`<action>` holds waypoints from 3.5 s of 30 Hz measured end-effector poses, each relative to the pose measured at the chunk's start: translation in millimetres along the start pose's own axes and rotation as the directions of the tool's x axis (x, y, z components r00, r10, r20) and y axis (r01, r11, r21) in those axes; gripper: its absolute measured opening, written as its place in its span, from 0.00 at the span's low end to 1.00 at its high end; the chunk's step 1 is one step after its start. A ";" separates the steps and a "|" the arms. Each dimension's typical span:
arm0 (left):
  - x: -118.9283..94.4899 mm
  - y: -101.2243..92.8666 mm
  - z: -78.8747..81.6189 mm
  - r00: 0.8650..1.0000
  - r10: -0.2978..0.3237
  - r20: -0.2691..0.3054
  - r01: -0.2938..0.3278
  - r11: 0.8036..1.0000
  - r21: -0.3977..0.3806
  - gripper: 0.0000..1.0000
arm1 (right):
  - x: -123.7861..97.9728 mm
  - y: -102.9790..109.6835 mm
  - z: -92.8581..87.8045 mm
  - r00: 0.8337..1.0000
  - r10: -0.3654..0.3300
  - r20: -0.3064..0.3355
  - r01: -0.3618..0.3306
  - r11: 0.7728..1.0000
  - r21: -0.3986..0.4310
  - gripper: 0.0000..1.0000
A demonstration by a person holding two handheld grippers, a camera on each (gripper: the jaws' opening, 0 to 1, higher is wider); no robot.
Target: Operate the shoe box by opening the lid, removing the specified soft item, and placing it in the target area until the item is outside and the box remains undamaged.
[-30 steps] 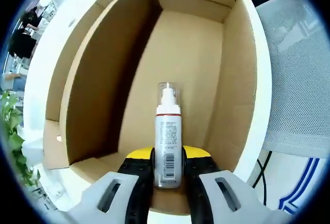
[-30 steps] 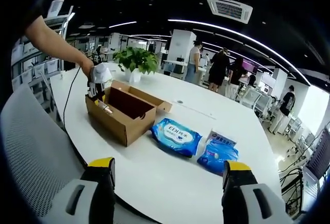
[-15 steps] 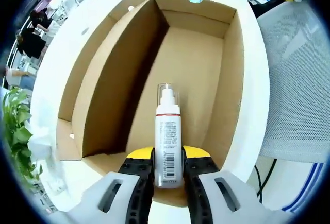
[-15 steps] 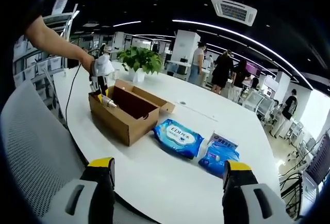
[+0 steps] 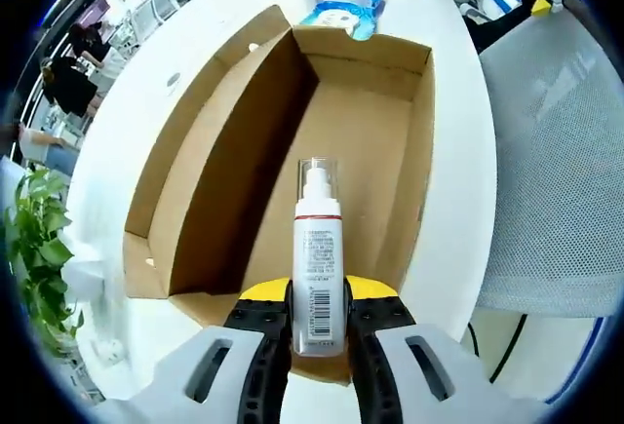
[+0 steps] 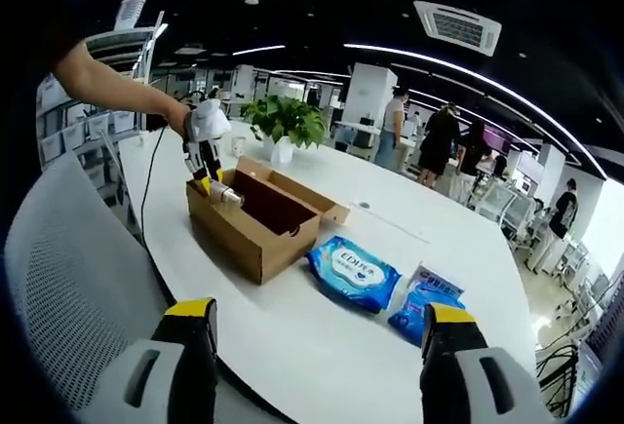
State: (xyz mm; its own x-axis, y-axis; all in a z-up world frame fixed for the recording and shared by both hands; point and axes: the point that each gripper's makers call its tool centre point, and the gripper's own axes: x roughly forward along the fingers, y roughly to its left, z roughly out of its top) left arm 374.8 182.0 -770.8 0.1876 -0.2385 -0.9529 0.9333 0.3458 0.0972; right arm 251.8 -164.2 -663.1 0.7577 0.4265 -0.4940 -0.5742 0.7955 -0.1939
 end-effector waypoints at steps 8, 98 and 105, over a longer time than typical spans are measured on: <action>-14.5 -6.9 15.1 0.998 0.012 0.065 -0.013 1.000 0.011 0.18 | 4.0 11.7 21.5 0.994 0.076 0.075 -0.071 0.995 -0.066 0.81; -63.8 -170.2 153.0 0.811 -0.400 0.427 0.200 0.876 0.440 0.18 | 44.9 98.9 60.7 0.867 0.476 0.148 -0.433 0.866 -0.250 0.35; -65.4 -177.6 157.6 0.791 -0.429 0.435 0.210 0.860 0.466 0.18 | 41.9 105.8 61.6 0.852 0.503 0.146 -0.455 0.848 -0.270 0.30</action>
State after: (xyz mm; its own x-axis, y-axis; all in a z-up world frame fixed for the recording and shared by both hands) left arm 245.1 -6.9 -680.5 -0.1188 -0.7322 -0.6707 0.9843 -0.1755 0.0171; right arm 241.9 -35.7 -652.1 0.4014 0.8266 -0.3946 -0.9159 0.3646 -0.1681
